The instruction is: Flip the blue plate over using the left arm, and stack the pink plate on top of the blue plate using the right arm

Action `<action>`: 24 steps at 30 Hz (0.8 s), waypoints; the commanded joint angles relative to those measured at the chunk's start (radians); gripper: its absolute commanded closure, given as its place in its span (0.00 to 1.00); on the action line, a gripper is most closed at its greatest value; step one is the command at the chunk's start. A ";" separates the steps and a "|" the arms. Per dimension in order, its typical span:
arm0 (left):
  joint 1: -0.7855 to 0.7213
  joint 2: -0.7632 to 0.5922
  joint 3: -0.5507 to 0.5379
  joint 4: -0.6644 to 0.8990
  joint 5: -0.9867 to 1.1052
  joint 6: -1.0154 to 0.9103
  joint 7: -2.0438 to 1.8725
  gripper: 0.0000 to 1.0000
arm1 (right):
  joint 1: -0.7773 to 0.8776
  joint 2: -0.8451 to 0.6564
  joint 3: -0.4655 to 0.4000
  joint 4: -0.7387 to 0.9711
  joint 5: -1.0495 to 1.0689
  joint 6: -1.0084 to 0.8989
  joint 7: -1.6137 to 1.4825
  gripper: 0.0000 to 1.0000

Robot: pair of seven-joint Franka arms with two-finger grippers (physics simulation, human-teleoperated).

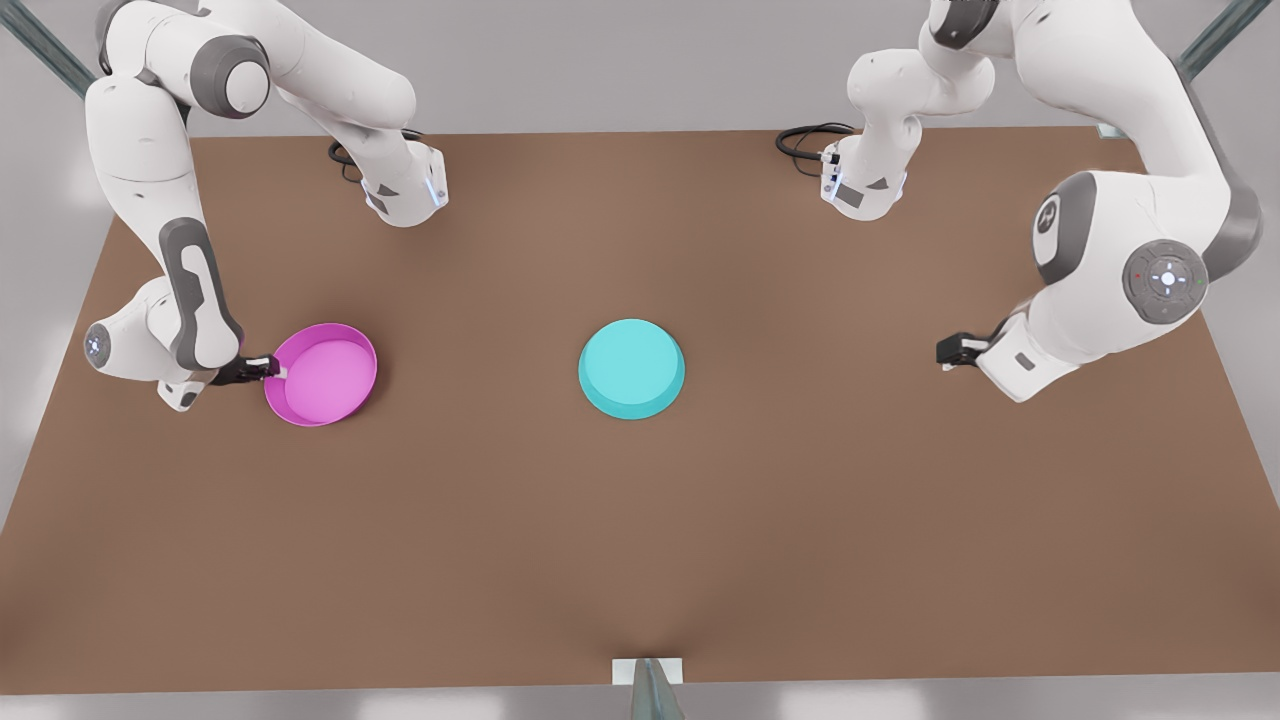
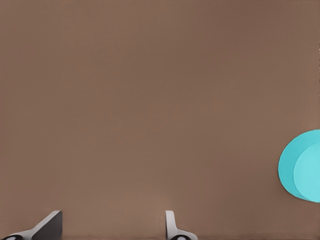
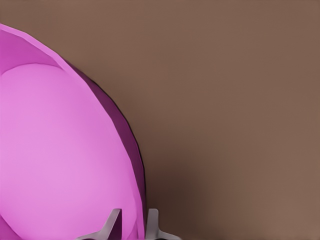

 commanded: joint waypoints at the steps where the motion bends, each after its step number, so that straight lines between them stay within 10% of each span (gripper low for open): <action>1: 0.000 0.000 0.001 0.002 -0.022 0.005 0.000 0.00 | 0.000 0.003 0.000 0.002 0.000 0.000 0.000 0.64; 24: -0.002 -0.055 0.001 -0.183 -0.032 0.229 0.002 0.00 | 0.000 0.018 0.009 0.026 0.000 -0.017 -0.006 0.79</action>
